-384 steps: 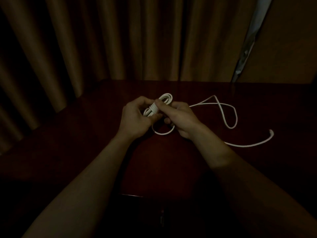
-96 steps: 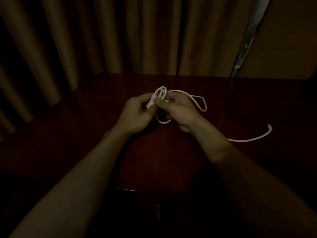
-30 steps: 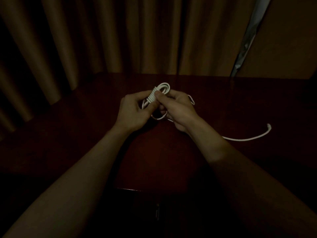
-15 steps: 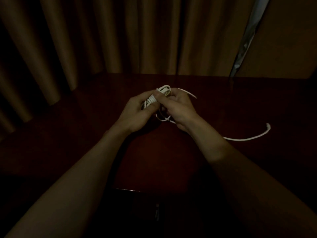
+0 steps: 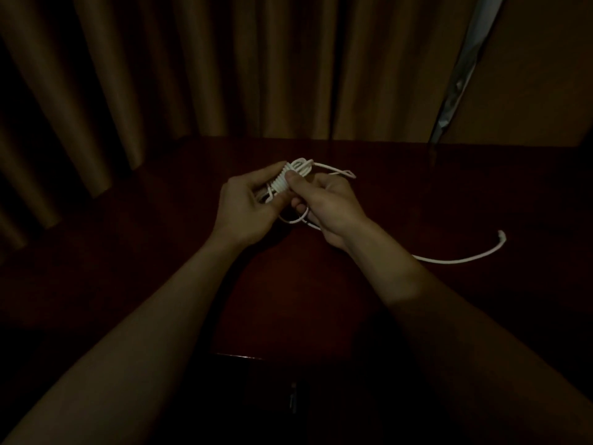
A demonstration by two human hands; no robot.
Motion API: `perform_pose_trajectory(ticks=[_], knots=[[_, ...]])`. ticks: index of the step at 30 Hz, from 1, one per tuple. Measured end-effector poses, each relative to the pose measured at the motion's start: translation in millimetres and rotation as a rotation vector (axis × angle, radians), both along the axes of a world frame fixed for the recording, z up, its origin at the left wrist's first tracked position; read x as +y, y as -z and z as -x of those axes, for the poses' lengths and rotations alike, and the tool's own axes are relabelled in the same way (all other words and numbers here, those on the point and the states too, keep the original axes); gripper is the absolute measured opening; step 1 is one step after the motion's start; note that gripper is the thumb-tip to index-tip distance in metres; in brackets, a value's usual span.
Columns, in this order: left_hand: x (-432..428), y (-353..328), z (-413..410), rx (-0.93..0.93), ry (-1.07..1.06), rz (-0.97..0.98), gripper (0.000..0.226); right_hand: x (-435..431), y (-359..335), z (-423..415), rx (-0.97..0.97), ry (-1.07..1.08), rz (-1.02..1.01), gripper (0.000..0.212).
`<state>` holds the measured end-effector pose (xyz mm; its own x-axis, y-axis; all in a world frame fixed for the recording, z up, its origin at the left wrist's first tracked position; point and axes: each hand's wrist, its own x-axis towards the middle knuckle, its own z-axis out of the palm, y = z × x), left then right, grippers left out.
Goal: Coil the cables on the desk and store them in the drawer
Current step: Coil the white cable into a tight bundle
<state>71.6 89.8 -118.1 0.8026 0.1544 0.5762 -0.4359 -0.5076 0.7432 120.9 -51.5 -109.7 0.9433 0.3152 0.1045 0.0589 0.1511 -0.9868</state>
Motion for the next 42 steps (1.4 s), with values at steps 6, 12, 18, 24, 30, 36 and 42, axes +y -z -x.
perform_pose_trajectory(ticks=[6,12,18,24,30,36,42], knots=[[-4,-3,5,-0.023,-0.066,-0.091,0.049,-8,-3,5,-0.073,-0.022,0.012,0.023],[0,-7,3,0.179,0.199,-0.034,0.026,-19,-7,0,-0.137,-0.161,0.109,0.023],[-3,-1,1,0.115,0.165,0.015,0.030,-15,-5,-3,-0.101,-0.126,0.175,0.018],[-2,0,1,0.035,0.012,-0.048,0.055,-5,-1,2,-0.087,-0.061,0.057,0.023],[-1,0,1,0.027,-0.066,-0.036,0.047,-1,0,1,-0.115,-0.002,0.092,0.016],[0,-4,1,0.175,0.096,-0.028,0.070,-13,0,-5,-0.174,-0.086,0.124,0.014],[-1,-3,2,0.072,0.115,-0.023,0.050,-9,1,-4,-0.133,-0.118,0.116,0.013]])
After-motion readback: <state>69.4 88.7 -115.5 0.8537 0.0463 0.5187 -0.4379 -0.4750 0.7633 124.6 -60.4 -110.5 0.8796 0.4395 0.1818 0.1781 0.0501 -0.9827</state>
